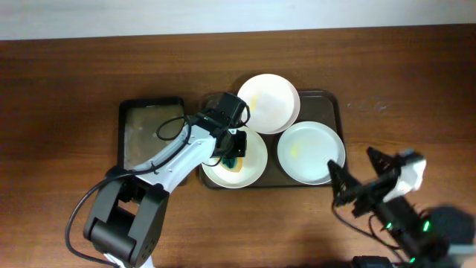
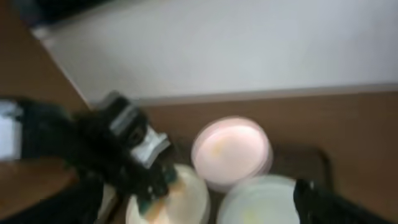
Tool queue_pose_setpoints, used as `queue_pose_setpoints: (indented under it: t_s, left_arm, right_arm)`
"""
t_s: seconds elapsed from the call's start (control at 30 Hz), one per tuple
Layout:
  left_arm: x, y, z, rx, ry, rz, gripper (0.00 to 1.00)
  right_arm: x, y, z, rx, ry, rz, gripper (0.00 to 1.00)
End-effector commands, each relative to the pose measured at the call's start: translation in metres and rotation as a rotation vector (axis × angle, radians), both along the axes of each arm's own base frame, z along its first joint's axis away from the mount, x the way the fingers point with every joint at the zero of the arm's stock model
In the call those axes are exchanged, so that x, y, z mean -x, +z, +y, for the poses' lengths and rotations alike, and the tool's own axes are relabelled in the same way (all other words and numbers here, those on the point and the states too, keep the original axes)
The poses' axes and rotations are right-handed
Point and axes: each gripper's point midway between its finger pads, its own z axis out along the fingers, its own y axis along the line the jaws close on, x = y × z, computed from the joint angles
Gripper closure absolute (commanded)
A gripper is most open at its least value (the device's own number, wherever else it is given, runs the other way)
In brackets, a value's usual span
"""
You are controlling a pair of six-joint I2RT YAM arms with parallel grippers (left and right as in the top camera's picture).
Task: Clean dirty plates on tray and stack at the side
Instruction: 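Reach the right gripper to the white plate rim and grasp it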
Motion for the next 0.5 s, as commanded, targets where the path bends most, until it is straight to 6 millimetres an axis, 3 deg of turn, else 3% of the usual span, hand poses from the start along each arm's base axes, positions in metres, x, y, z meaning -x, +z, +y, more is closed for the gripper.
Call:
queue_pose_setpoints:
  t_s: [0.0, 0.13, 0.2, 0.23, 0.3, 0.47]
  left_arm:
    - [-0.001, -0.001, 0.002, -0.004, 0.013, 0.001, 1.0]
    - [-0.001, -0.001, 0.002, -0.003, 0.014, 0.001, 1.0]
    - [-0.001, -0.001, 0.002, -0.002, 0.024, 0.003, 1.0]
    - [-0.001, -0.001, 0.002, 0.0, 0.032, 0.005, 1.0]
    - [-0.002, -0.001, 0.001, 0.003, 0.038, 0.004, 1.0]
    - [-0.002, -0.001, 0.001, 0.003, 0.038, 0.004, 1.0]
  right_arm:
    - [-0.029, 0.007, -0.013, 0.174, 0.014, 0.184, 0.02]
    - [-0.042, 0.002, 0.013, 0.056, 0.194, 0.397, 0.0]
    - [-0.056, -0.01, 0.021, 0.0, 0.257, 0.474, 0.22]
    - [-0.062, -0.016, 0.025, -0.033, 0.284, 0.506, 0.28]
    - [-0.076, -0.04, 0.03, -0.071, 0.316, 0.604, 0.43]
    - [-0.099, -0.108, 0.055, -0.019, 0.371, 0.819, 0.48]
